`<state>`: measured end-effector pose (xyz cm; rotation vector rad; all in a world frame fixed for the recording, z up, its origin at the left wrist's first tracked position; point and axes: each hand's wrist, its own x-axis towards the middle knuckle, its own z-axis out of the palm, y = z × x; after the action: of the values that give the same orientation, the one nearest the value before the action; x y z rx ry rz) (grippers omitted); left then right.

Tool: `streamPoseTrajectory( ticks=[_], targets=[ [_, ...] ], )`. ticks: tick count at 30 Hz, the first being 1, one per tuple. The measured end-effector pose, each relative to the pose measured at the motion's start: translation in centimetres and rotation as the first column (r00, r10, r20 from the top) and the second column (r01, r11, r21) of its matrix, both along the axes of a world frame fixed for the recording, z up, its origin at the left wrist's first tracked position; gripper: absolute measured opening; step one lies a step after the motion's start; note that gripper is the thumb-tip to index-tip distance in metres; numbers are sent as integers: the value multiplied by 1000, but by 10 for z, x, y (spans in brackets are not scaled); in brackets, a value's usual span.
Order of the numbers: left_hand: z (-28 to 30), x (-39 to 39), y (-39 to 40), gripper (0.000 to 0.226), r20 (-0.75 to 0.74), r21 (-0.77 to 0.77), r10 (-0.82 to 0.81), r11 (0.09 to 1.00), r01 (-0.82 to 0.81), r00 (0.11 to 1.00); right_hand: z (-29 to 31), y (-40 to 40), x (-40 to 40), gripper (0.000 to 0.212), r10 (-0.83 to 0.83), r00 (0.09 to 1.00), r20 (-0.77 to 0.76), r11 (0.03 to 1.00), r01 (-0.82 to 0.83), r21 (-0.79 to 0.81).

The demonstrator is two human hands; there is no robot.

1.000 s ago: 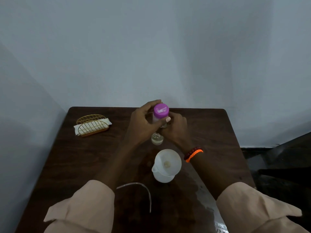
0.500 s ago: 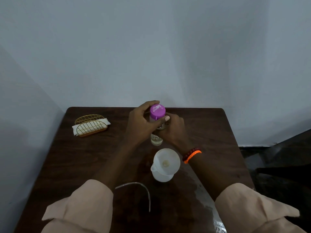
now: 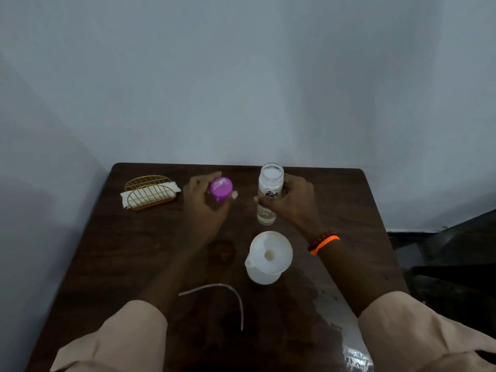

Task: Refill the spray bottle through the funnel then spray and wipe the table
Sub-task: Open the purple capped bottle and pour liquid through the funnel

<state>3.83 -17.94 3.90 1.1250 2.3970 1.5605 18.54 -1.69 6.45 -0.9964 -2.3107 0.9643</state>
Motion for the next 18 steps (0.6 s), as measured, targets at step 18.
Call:
streamPoseTrajectory(
  ticks=[18],
  targets=[
    [-138,14,-43,57,65,-532,-39,844,68,997,-16,-1,25,48,-93,996,19,995,93,-31]
  ],
)
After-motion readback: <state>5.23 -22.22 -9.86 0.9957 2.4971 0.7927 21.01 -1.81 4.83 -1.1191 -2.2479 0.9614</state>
